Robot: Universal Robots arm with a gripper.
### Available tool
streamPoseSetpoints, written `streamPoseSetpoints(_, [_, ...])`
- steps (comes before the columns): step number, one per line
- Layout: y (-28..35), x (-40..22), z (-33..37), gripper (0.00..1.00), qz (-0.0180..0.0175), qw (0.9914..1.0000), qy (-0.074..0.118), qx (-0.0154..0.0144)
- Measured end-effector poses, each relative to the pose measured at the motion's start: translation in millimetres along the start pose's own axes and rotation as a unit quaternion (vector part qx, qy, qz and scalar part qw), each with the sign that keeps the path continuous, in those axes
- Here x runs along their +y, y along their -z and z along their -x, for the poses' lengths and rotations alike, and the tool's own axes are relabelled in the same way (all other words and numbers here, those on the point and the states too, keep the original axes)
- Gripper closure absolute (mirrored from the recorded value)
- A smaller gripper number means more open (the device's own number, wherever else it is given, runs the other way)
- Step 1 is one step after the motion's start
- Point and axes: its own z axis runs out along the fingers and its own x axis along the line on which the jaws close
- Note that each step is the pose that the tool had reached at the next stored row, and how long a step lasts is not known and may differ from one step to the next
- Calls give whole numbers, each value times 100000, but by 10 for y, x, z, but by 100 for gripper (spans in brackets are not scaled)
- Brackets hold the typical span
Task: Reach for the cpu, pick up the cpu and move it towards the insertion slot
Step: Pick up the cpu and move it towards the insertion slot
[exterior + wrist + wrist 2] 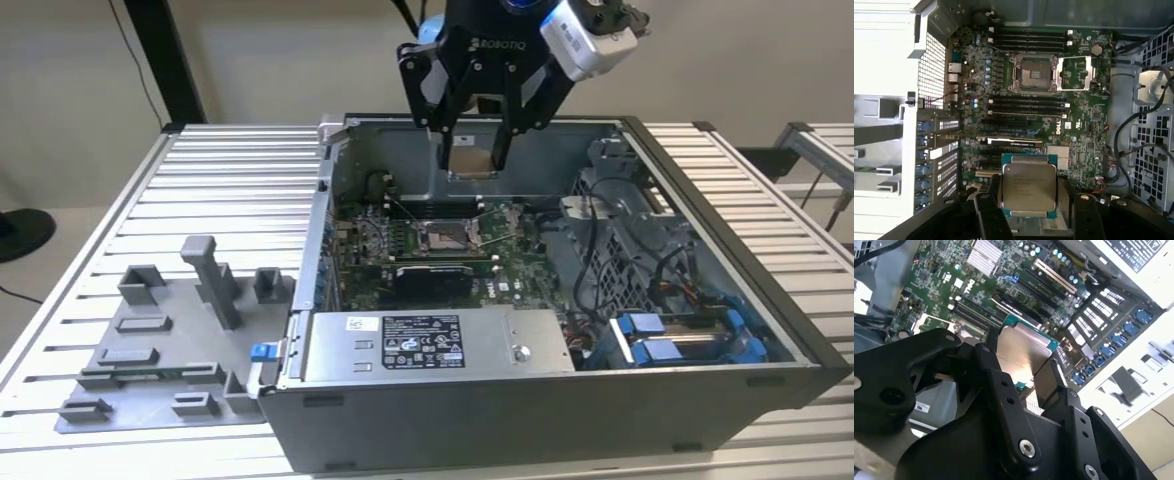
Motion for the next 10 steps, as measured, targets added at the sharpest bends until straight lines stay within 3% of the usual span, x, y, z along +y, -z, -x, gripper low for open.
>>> streamPoseSetpoints(10, [-11,227,4,100,5,100000,-5,-1])
